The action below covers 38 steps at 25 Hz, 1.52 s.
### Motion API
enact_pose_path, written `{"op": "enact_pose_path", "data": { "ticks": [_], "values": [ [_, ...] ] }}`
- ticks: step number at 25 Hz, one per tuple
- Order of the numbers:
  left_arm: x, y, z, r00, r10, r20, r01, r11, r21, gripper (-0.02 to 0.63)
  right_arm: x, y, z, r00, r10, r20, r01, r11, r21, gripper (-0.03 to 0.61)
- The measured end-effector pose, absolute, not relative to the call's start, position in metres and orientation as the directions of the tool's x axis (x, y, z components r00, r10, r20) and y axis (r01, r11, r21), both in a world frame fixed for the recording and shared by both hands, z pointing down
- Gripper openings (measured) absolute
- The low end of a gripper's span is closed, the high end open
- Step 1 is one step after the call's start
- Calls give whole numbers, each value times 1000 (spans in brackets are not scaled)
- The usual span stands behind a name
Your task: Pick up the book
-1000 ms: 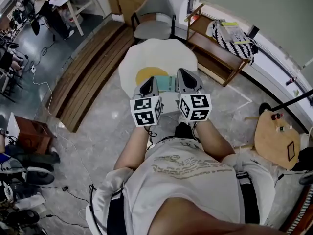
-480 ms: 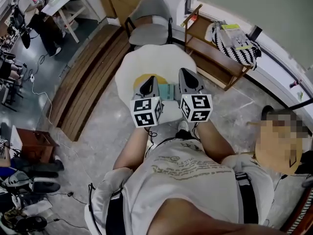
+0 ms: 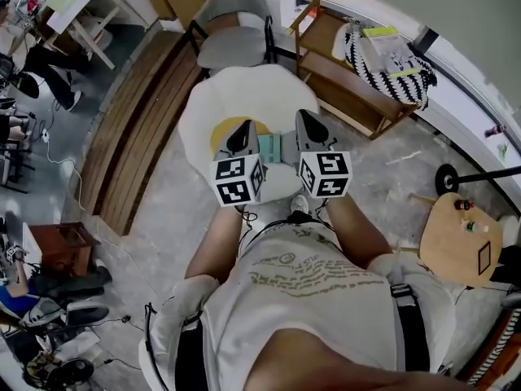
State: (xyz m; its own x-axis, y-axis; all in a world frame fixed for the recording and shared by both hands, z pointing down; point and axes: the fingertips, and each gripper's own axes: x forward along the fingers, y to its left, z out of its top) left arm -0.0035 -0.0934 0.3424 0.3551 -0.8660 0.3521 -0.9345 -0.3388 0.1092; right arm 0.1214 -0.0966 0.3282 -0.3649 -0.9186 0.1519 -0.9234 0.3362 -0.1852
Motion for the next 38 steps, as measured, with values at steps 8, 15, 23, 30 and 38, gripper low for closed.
{"op": "enact_pose_path", "data": {
  "ticks": [8, 15, 23, 30, 38],
  "values": [
    [-2, -131, 343, 283, -886, 368, -959, -270, 88, 20, 129, -144, 335, -430, -887, 166, -896, 397, -199, 28],
    [-17, -144, 359, 257, -877, 406, -966, -246, 81, 20, 114, -166, 345, -456, -869, 191, -884, 418, -208, 28],
    [-59, -171, 369, 312, -848, 427, -949, -294, 110, 20, 63, -190, 347, -429, -879, 209, -900, 398, -178, 28],
    [-106, -197, 380, 386, -801, 457, -921, -360, 147, 20, 19, -204, 354, -358, -904, 235, -930, 322, -177, 28],
    [-134, -206, 435, 410, -738, 536, -910, -369, 188, 20, 2, -206, 395, -316, -911, 264, -945, 279, -170, 26]
  ]
}}
